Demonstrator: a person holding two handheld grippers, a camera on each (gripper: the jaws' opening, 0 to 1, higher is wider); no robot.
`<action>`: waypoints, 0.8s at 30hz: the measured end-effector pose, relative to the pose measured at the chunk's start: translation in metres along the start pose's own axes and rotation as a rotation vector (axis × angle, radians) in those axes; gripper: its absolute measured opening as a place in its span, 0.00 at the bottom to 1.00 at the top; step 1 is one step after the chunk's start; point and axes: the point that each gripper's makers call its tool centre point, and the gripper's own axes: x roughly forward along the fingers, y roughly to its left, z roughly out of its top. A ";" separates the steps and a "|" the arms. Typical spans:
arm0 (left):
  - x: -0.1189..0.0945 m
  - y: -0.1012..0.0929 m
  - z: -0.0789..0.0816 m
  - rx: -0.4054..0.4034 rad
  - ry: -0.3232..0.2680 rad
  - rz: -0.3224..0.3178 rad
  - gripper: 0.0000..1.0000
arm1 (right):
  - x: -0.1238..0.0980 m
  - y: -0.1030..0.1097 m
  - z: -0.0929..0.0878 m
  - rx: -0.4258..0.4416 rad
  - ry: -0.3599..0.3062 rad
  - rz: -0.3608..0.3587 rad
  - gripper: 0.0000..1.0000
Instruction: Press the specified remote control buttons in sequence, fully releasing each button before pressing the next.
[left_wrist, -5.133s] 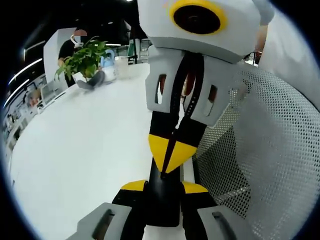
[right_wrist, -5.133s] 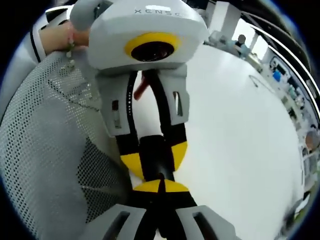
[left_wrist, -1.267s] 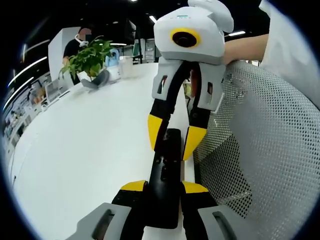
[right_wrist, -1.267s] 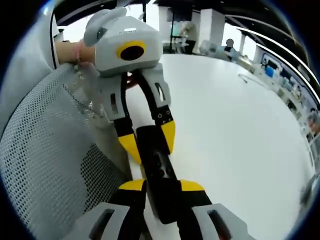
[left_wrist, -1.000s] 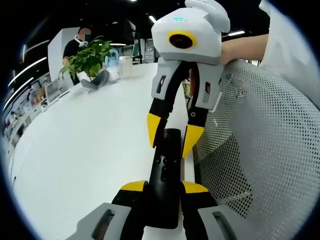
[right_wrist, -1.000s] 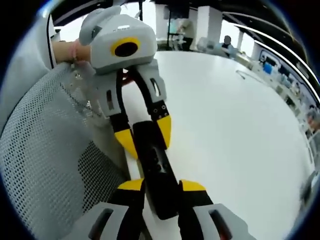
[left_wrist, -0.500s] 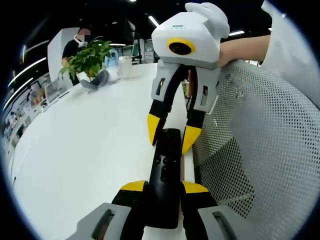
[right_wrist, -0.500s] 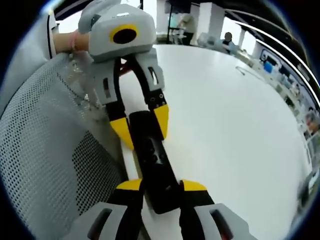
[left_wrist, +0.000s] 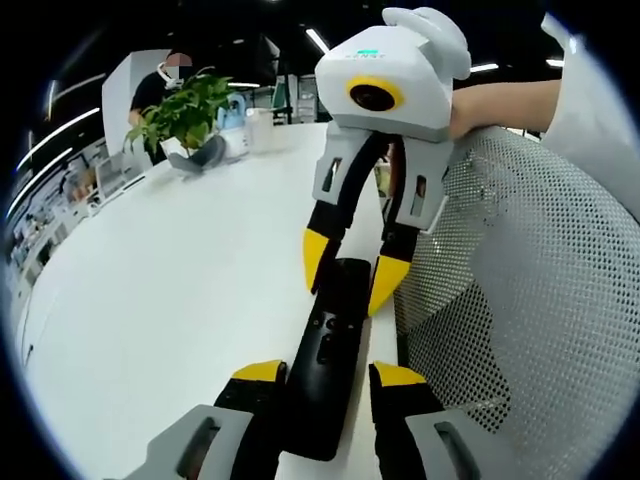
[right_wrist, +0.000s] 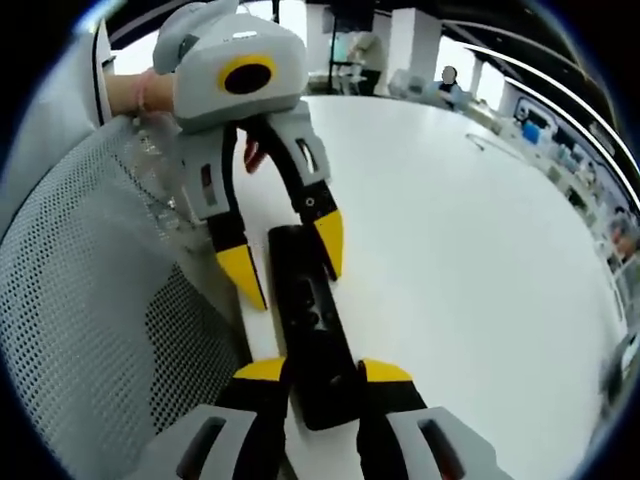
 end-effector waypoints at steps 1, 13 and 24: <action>0.000 0.001 0.000 -0.007 0.002 0.004 0.35 | 0.000 0.000 0.000 0.001 -0.002 0.000 0.24; -0.017 0.022 0.010 -0.134 -0.069 0.102 0.43 | 0.001 -0.002 0.002 0.012 -0.018 0.003 0.22; -0.065 0.067 0.055 -0.169 -0.212 0.295 0.48 | 0.001 -0.002 0.003 0.013 -0.018 0.000 0.22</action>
